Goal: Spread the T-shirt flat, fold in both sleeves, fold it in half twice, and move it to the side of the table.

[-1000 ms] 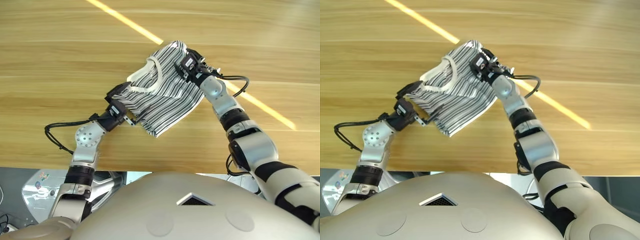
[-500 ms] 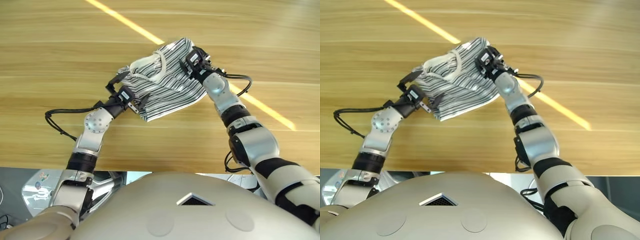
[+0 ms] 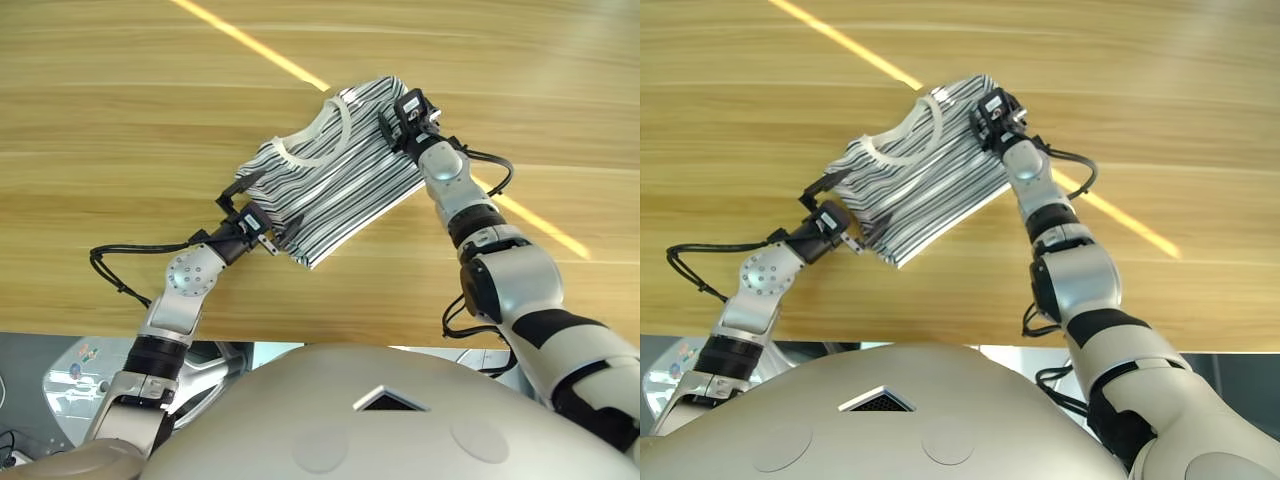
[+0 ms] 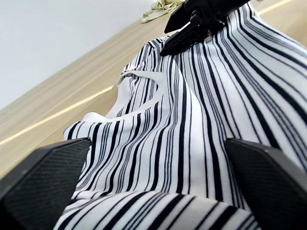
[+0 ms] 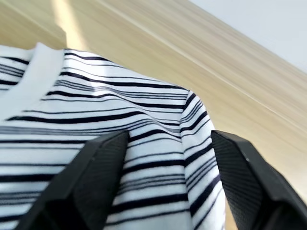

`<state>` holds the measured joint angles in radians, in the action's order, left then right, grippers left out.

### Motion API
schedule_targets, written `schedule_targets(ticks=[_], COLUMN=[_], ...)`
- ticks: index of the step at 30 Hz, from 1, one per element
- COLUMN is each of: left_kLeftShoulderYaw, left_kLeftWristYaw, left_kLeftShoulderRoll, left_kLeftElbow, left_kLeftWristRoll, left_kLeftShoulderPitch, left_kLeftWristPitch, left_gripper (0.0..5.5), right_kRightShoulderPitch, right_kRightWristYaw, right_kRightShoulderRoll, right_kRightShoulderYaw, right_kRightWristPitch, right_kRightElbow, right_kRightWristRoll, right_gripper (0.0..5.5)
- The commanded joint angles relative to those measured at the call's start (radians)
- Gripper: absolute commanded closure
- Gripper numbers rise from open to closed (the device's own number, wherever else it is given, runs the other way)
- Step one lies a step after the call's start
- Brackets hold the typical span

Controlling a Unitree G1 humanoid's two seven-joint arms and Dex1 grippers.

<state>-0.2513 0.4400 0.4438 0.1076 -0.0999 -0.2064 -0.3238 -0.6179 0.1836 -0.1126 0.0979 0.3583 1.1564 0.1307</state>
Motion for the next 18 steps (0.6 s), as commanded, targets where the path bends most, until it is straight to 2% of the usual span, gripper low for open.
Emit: schedule_targets(ticks=[1,3,6,9,15,18], left_kLeftShoulderYaw=[-0.018,0.000,0.005,-0.016,-0.105,-0.102], left_kLeftWristYaw=[-0.023,-0.055,-0.078,-0.005,0.100,0.117], left_kLeftShoulderRoll=[-0.014,-0.040,-0.069,-0.040,0.030,0.066], left_kLeftElbow=[0.115,0.135,0.144,0.071,-0.223,-0.327], left_kLeftWristRoll=[-0.047,-0.032,-0.016,0.031,0.145,0.138], left_kLeftShoulderPitch=[-0.039,-0.016,-0.011,-0.101,-0.443,-0.487], left_kLeftWristPitch=[0.078,0.081,0.074,0.004,-0.070,-0.090], left_gripper=[0.30,0.30,0.30,0.30,0.30,0.30], right_kRightShoulderPitch=[0.051,0.116,0.283,0.411,0.635,0.682], right_kRightWristYaw=[0.105,0.207,0.426,0.520,0.421,0.374], right_kRightShoulderRoll=[0.022,0.026,0.016,-0.020,-0.065,-0.069], right_kRightShoulderYaw=[-0.041,-0.029,0.031,0.021,-0.024,-0.036], right_kRightWristPitch=[0.055,0.075,0.061,-0.020,-0.101,-0.149], right_kRightElbow=[-0.152,-0.289,-0.625,-0.915,-1.120,-1.191], right_kRightWristRoll=[-0.091,-0.138,-0.280,-0.436,-0.421,-0.419], right_gripper=[2.34,2.34,2.34,2.34,2.34,2.34])
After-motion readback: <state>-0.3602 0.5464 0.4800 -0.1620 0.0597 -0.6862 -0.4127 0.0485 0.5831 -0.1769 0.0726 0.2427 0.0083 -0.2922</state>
